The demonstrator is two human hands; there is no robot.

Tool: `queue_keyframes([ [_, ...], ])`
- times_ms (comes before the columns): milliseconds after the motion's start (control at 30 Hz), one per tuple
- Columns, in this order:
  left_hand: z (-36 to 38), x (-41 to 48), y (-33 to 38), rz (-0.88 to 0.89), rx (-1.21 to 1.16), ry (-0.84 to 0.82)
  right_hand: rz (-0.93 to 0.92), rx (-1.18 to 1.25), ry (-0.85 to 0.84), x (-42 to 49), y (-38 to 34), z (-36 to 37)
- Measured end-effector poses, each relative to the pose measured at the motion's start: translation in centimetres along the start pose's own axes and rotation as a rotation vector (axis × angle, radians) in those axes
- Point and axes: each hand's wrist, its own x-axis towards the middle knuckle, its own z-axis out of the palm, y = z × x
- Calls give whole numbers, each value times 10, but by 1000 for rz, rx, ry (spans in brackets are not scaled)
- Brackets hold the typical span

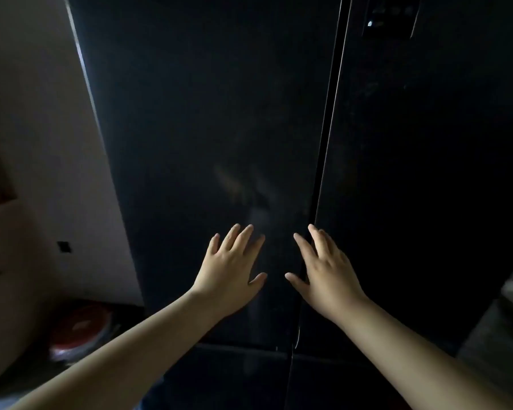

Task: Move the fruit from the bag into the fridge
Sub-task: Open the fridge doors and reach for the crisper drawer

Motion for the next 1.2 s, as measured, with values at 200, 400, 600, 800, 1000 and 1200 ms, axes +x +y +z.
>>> queue_keyframes([
  [200,56,14,-2,74,-10,-15,35,-97,73,3,16,46],
  [400,85,12,8,56,-8,54,-32,-208,71,6,32,71],
  [600,98,3,13,5,-1,2,-47,-124,115,6,33,76],
  [800,134,-60,29,-216,-441,-74,78,181,98,-46,33,108],
  [1000,192,-93,51,-1600,-1776,-250,142,212,0,-64,44,146],
  [1200,243,-91,51,-2018,-2271,-94,181,188,-98,-73,54,185],
])
